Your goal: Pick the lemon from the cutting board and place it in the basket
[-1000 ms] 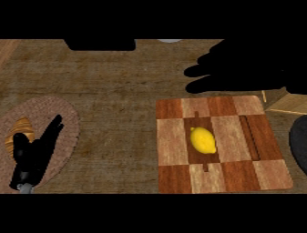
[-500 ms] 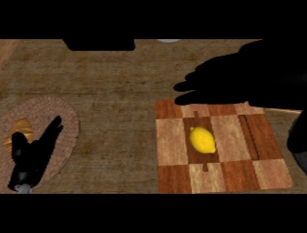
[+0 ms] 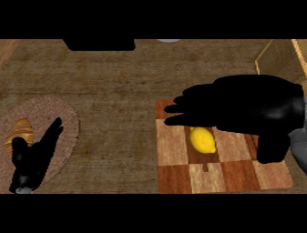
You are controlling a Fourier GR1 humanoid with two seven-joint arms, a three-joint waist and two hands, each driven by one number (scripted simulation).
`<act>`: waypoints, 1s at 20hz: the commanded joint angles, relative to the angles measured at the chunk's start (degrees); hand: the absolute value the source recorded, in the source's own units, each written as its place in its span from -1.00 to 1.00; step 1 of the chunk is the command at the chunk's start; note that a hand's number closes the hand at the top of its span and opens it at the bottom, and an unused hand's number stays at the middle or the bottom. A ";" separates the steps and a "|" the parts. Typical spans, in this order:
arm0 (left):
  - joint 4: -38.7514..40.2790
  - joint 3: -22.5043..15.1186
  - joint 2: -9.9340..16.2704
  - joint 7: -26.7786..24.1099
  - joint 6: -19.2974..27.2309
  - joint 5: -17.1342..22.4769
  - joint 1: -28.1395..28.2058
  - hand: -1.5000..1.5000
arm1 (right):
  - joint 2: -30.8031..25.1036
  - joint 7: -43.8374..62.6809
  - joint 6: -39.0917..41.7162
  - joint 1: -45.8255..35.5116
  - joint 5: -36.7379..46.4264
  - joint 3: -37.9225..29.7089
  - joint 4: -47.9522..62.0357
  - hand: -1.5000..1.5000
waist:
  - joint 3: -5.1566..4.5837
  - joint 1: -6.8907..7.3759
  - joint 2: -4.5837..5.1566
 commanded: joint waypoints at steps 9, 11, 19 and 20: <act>4.09 -1.27 -3.09 4.51 1.24 -1.60 1.66 0.00 | 2.98 -7.26 -7.03 6.54 14.69 5.94 4.41 -1.00 | -0.88 -0.14 0.52; 2.46 -0.38 -1.93 3.21 -0.96 -0.23 4.20 0.00 | 2.27 -10.90 -9.21 8.33 16.66 6.87 5.95 -1.00 | -0.85 0.21 0.53; 0.84 0.10 -2.28 5.92 -0.97 -0.92 3.30 0.00 | 4.53 -15.43 -14.16 10.69 22.81 7.19 10.74 -1.00 | -0.85 -0.23 0.42; 3.00 -0.25 -3.41 4.70 -0.28 -1.78 3.18 0.00 | 3.78 -17.60 -13.40 8.70 22.11 5.58 13.22 -1.00 | -0.88 -0.12 0.54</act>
